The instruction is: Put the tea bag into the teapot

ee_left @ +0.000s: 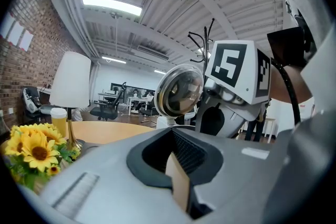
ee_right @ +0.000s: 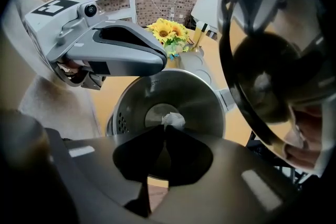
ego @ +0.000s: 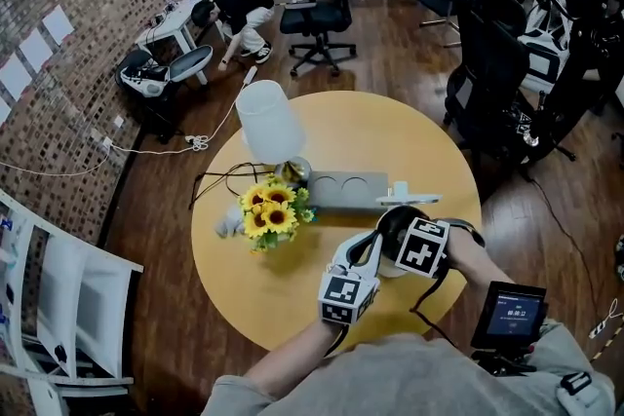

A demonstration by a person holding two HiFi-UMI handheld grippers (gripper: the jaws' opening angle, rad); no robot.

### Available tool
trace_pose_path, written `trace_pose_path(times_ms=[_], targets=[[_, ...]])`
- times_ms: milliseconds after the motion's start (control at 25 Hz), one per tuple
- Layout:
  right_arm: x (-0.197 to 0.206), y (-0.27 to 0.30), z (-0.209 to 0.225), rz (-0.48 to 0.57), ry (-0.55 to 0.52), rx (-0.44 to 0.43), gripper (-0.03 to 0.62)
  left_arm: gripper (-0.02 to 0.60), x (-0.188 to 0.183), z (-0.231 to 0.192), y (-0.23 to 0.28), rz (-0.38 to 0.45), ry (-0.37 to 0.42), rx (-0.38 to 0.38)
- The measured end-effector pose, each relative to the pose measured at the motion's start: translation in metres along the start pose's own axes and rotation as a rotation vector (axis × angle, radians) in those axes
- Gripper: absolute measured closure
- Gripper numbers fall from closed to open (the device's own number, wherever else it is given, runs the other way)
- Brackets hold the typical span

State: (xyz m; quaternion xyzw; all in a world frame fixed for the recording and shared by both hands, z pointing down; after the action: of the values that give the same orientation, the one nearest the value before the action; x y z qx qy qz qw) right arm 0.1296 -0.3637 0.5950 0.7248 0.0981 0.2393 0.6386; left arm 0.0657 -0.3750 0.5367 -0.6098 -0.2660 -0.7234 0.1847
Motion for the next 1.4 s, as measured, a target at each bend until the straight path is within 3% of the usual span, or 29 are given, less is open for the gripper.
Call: trace_pose_path(times_ms=[200, 560, 720, 960, 1080, 1200, 1400], targets=[[-0.001, -0.006, -0.002, 0.002, 0.002, 0.007, 0.527, 0.580, -0.007, 0.001, -0.004, 0.002, -0.002, -0.001], [-0.002, -0.007, 0.000, 0.068, 0.035, 0.023, 0.516, 0.580, -0.006, 0.005, -0.006, -0.007, 0.004, 0.001], [-0.010, -0.016, 0.007, 0.234, 0.124, 0.054, 0.523, 0.580, -0.008, 0.007, -0.005, -0.008, 0.011, 0.006], [-0.012, -0.047, 0.019, 0.623, 0.316, 0.174, 0.585, 0.580, -0.016, 0.017, -0.004, 0.002, 0.018, 0.012], [-0.006, -0.068, 0.009, 0.768, 0.384, 0.194, 0.585, 0.580, -0.027, 0.028, -0.008, 0.014, 0.024, 0.019], [0.002, -0.082, 0.000, 0.856, 0.442, 0.185, 0.585, 0.580, -0.035, 0.038, -0.012, 0.030, 0.029, 0.015], [0.016, -0.093, -0.009, 0.916, 0.489, 0.168, 0.585, 0.580, -0.042, 0.056, -0.016, 0.042, 0.029, 0.019]])
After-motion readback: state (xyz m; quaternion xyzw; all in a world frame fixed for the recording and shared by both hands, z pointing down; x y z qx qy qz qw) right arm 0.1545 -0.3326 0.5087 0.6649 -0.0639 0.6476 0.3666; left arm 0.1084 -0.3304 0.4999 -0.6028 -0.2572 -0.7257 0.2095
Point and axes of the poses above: the fingertips, and each gripper's own axes: y forward along the fingers, z to its right, x out of its underside, the point moved 1 cm from there along -y, backward along the fingers, and after that the axes turned 13 degrees about y, right-handed, at the moved point
